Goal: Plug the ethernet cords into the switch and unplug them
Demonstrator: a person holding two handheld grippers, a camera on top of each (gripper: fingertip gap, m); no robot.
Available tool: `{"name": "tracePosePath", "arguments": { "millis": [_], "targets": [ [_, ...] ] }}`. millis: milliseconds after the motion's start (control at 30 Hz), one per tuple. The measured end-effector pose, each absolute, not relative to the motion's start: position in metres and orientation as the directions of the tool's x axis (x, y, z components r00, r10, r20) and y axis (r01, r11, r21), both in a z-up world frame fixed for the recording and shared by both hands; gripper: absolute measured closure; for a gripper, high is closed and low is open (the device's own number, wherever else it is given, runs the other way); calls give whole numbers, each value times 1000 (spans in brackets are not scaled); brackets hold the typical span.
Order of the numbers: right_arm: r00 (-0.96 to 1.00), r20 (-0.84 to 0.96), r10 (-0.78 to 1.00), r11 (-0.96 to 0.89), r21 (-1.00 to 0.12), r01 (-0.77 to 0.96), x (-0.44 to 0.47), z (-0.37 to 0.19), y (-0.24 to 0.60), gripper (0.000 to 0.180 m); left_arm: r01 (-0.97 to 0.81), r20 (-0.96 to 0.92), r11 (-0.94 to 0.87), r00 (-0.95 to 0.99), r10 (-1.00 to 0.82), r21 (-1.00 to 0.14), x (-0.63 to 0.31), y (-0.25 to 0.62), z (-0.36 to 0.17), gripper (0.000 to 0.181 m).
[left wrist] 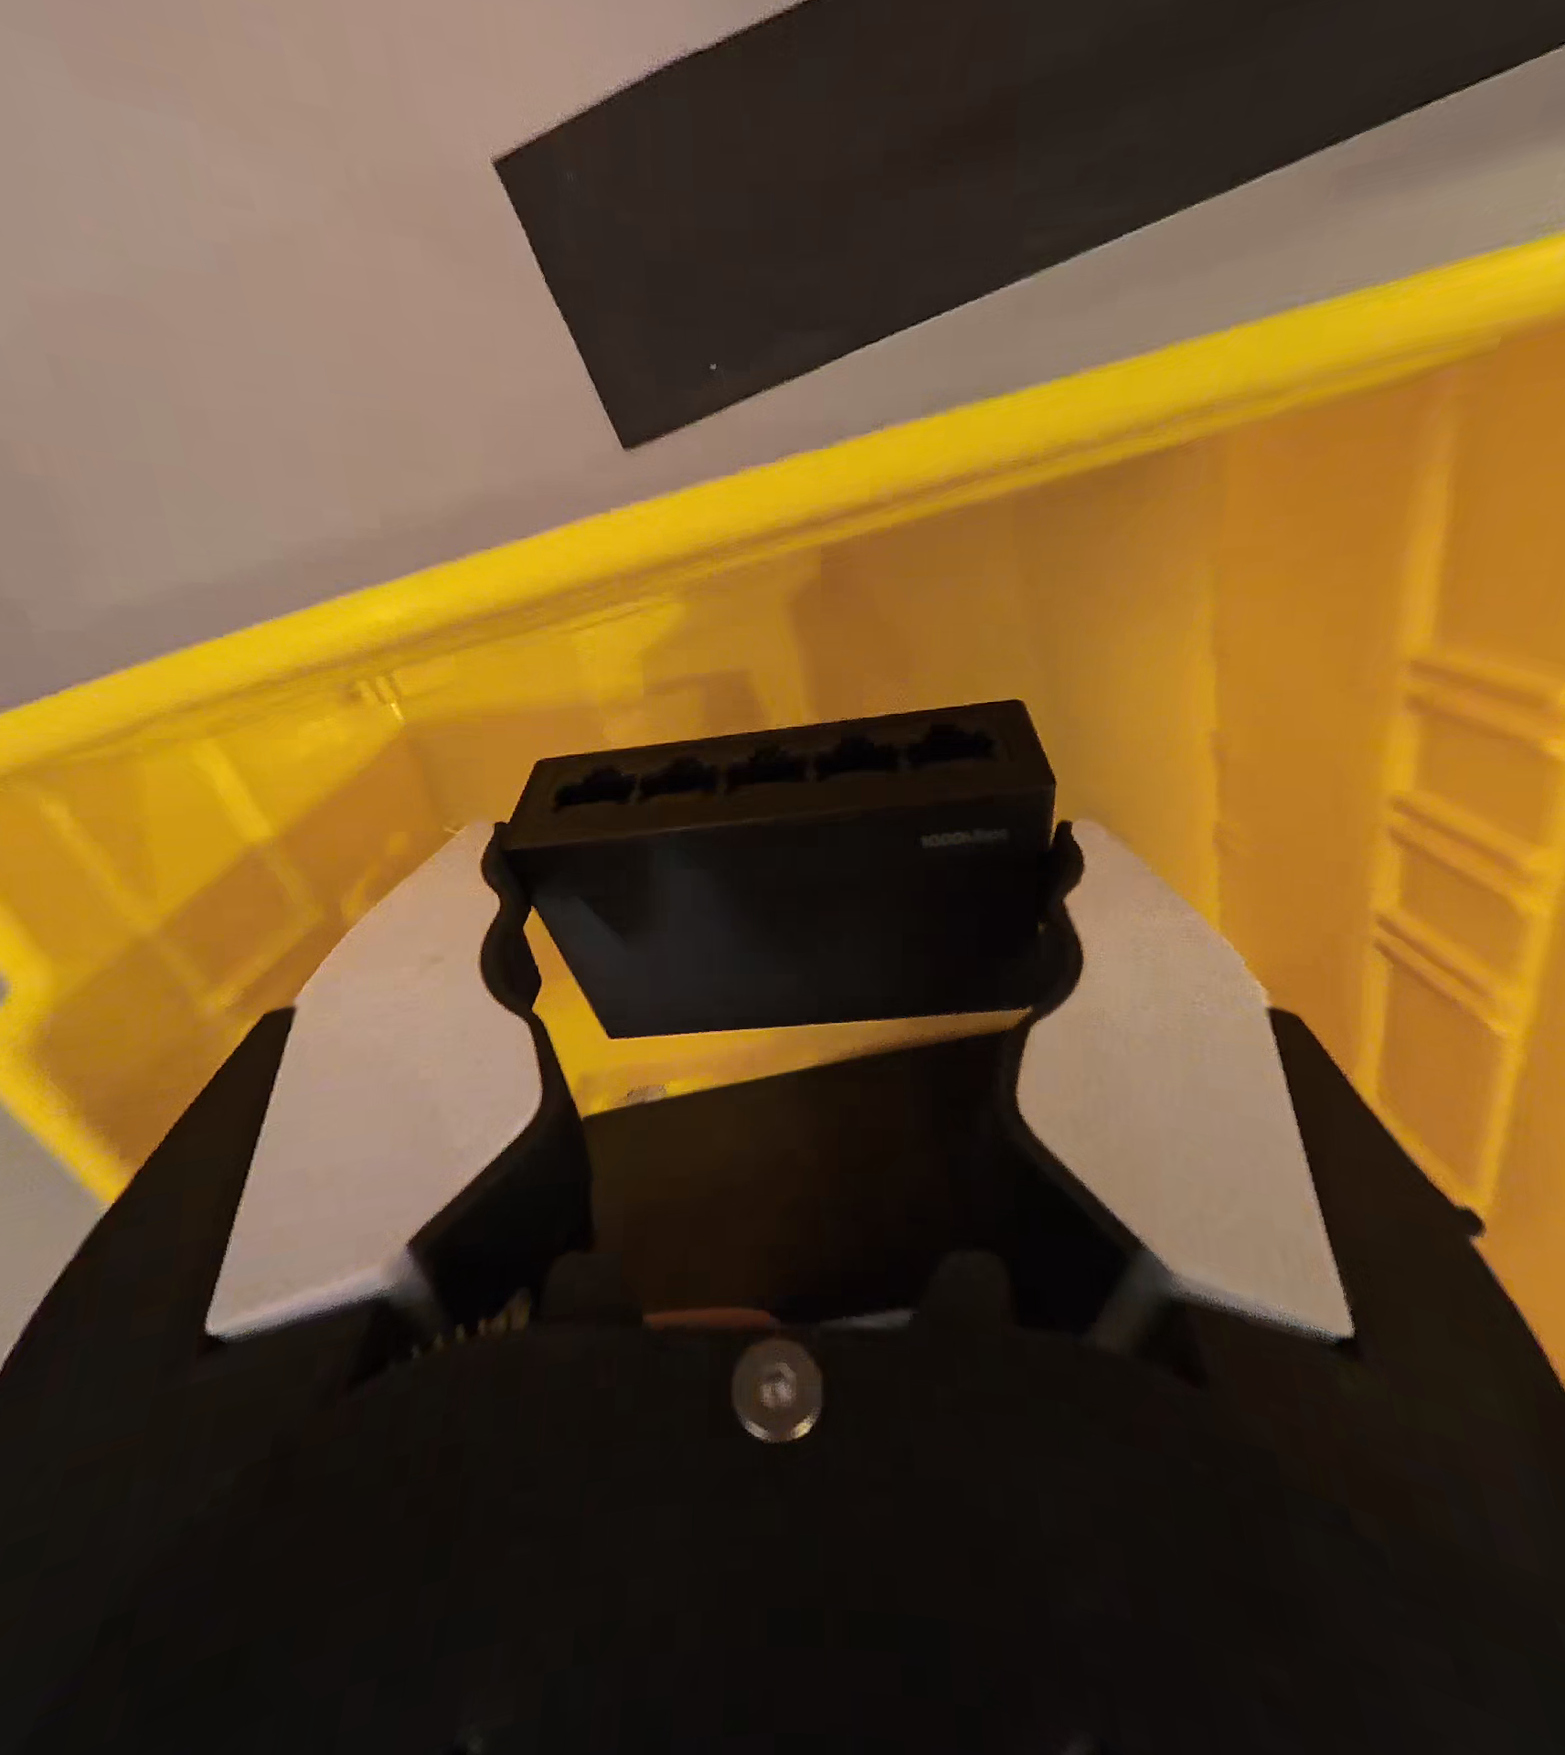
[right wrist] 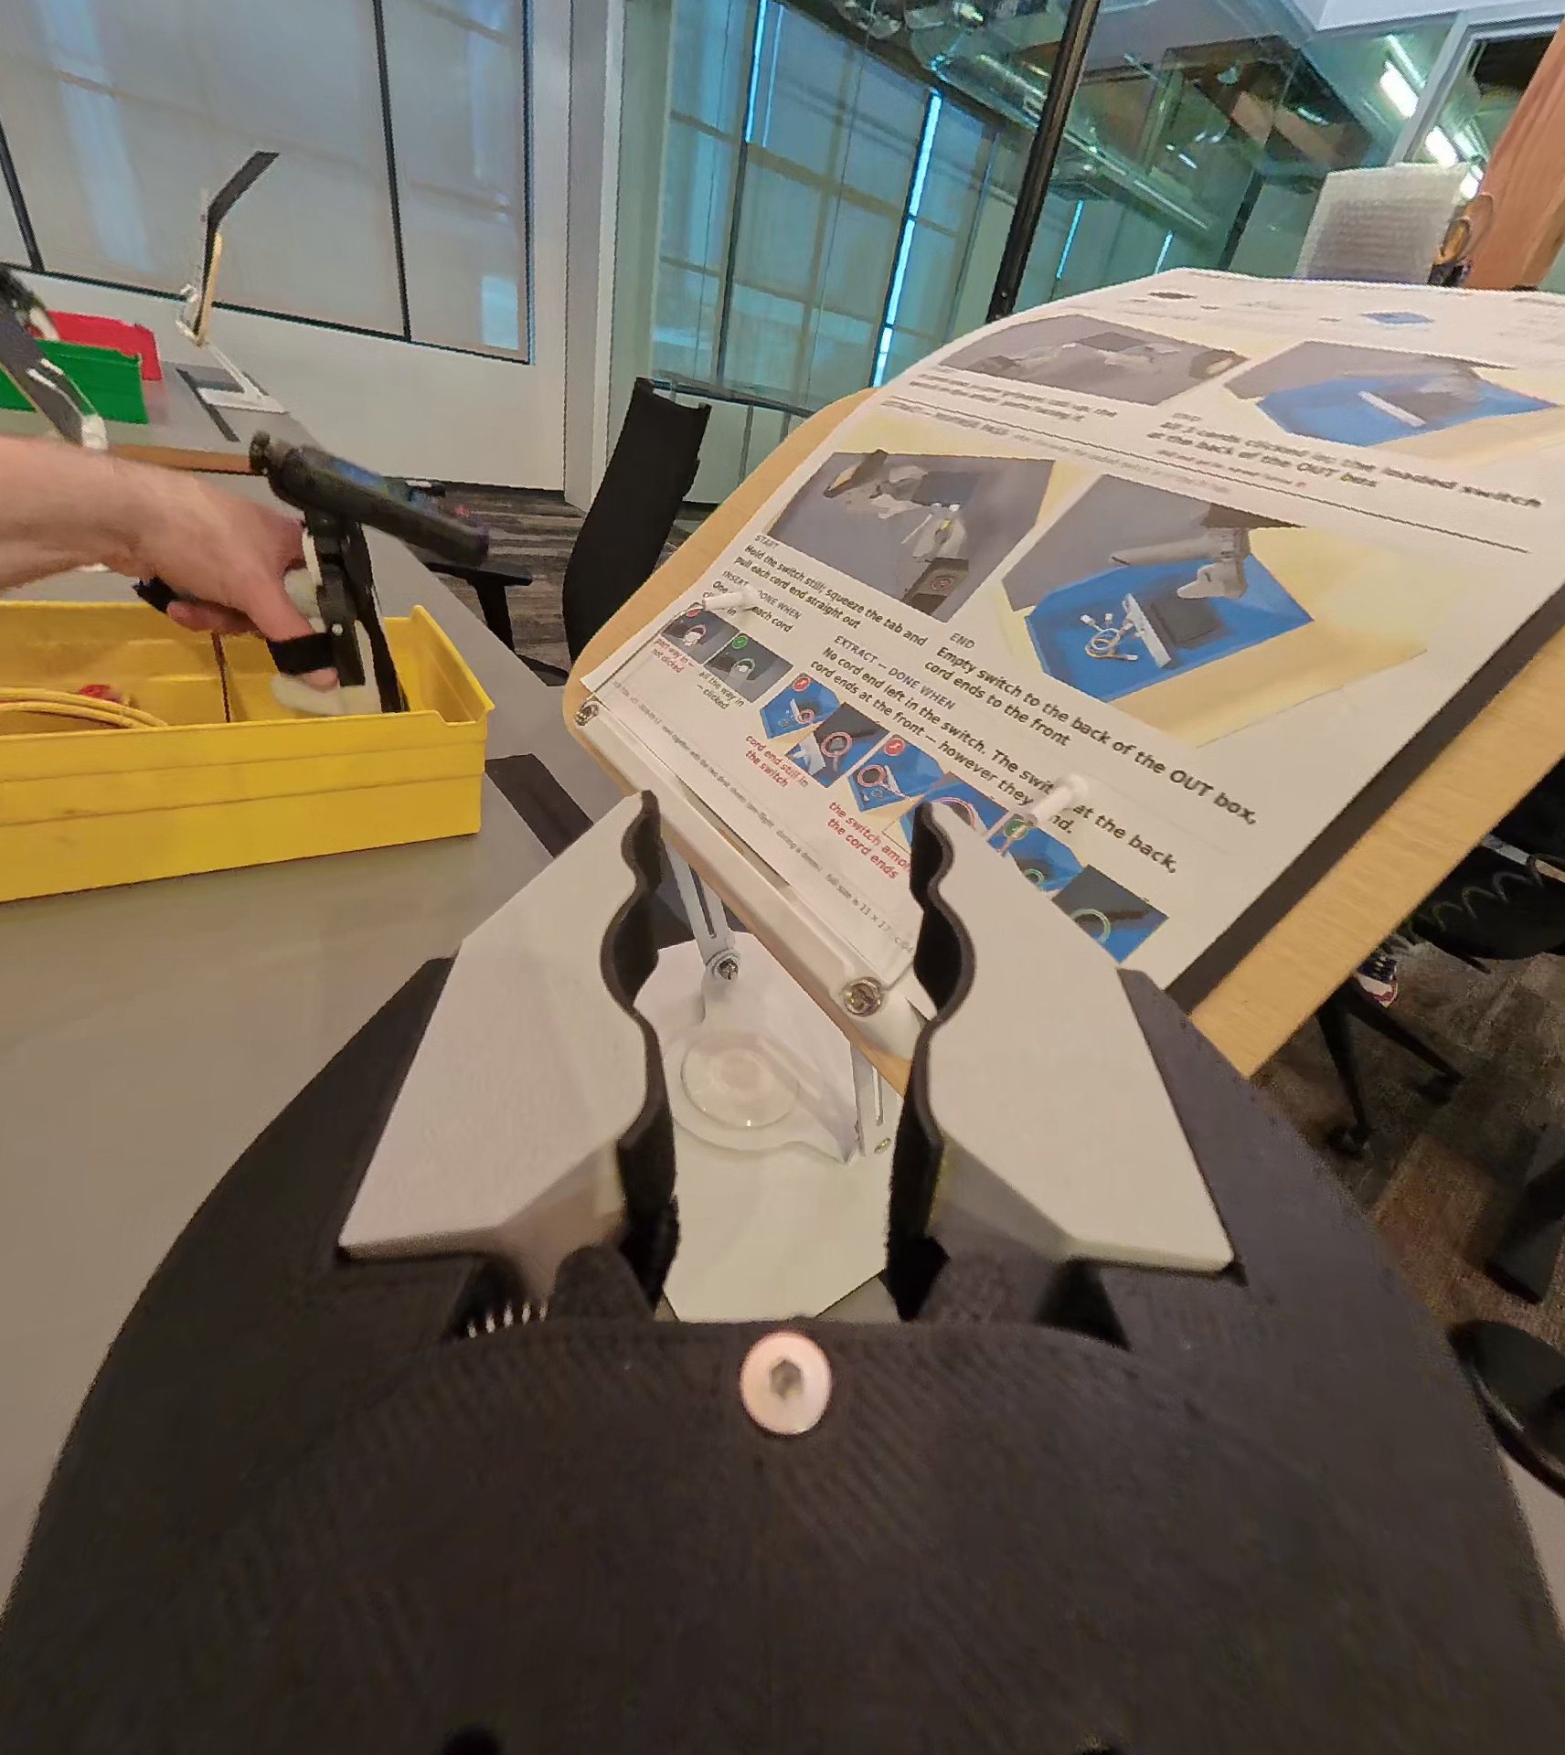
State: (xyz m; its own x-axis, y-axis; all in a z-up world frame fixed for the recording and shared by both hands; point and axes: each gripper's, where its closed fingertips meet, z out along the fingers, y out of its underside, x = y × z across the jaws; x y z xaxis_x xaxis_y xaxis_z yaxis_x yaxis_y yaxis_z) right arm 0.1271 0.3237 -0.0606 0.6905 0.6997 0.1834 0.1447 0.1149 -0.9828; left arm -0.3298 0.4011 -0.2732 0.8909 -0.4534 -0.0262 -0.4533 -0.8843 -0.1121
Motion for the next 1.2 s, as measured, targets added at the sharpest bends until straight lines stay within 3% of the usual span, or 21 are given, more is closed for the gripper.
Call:
{"name": "tracePosePath", "arguments": {
  "millis": [167,367,633,833,1200],
  "targets": [
    [629,287,722,172,-956,238,107,-64,314,121,-507,-28,-843,859,-511,-179,-324,392,-232,79],
    [420,533,734,354,-829,433,53,-77,283,108,-628,-34,-737,766,-642,-249,-295,368,-165,79],
    [154,550,821,455,-793,404,-26,-106,234,109,-837,-3,-437,464,-886,-330,-191,306,-117,79],
    [-11,416,910,378,-815,440,-20,-128,214,116,-921,-38,-219,244,-969,-321,-117,263,-139,79],
    [94,311,946,233,-851,471,85,-113,230,120,-994,-31,70,-67,-997,-89,-19,203,-256,79]
  ]
}}
